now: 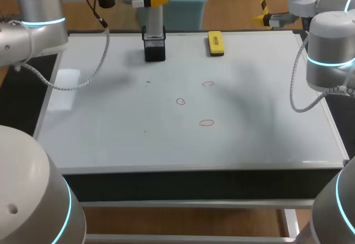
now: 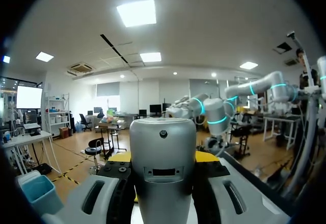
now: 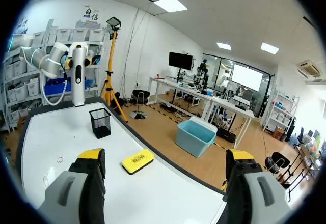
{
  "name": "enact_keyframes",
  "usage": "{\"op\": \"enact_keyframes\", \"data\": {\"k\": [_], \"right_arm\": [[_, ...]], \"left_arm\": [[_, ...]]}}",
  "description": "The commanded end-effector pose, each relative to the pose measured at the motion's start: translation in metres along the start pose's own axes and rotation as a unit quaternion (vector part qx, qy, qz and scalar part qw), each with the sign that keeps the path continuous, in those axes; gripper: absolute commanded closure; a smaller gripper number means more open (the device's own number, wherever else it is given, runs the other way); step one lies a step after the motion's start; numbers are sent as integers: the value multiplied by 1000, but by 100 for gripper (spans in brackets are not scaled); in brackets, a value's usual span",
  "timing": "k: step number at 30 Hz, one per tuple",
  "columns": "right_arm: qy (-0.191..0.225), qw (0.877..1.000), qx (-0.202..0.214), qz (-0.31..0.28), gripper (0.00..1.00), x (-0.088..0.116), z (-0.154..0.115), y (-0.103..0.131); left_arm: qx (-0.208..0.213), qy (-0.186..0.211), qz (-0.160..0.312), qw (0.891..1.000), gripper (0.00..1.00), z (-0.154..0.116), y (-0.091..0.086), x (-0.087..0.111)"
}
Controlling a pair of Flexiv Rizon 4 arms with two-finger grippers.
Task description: Pick up the inspection probe, press it on each red-marked spot on the whiteboard one by one, put down the probe, pick up the eraser, and wipe off all the red marks.
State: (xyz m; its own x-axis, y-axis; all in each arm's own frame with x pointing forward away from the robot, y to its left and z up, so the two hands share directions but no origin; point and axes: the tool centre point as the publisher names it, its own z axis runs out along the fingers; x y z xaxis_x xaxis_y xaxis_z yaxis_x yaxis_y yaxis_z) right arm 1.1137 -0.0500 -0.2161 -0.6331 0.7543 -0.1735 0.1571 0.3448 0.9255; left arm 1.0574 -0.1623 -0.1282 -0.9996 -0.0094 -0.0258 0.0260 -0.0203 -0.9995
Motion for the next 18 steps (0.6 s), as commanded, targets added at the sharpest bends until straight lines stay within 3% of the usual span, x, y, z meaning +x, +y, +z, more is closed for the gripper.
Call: {"op": "enact_keyframes", "data": {"k": [1,9,18], "right_arm": [[0,1000,0,0,0,0,0,0],[0,1000,0,0,0,0,0,0],[0,1000,0,0,0,0,0,0]], "left_arm": [[2,-38,5,999,100,-4,-2,17],[14,-51,25,998,100,-28,8,47],[14,-82,34,996,100,-65,26,67]]}}
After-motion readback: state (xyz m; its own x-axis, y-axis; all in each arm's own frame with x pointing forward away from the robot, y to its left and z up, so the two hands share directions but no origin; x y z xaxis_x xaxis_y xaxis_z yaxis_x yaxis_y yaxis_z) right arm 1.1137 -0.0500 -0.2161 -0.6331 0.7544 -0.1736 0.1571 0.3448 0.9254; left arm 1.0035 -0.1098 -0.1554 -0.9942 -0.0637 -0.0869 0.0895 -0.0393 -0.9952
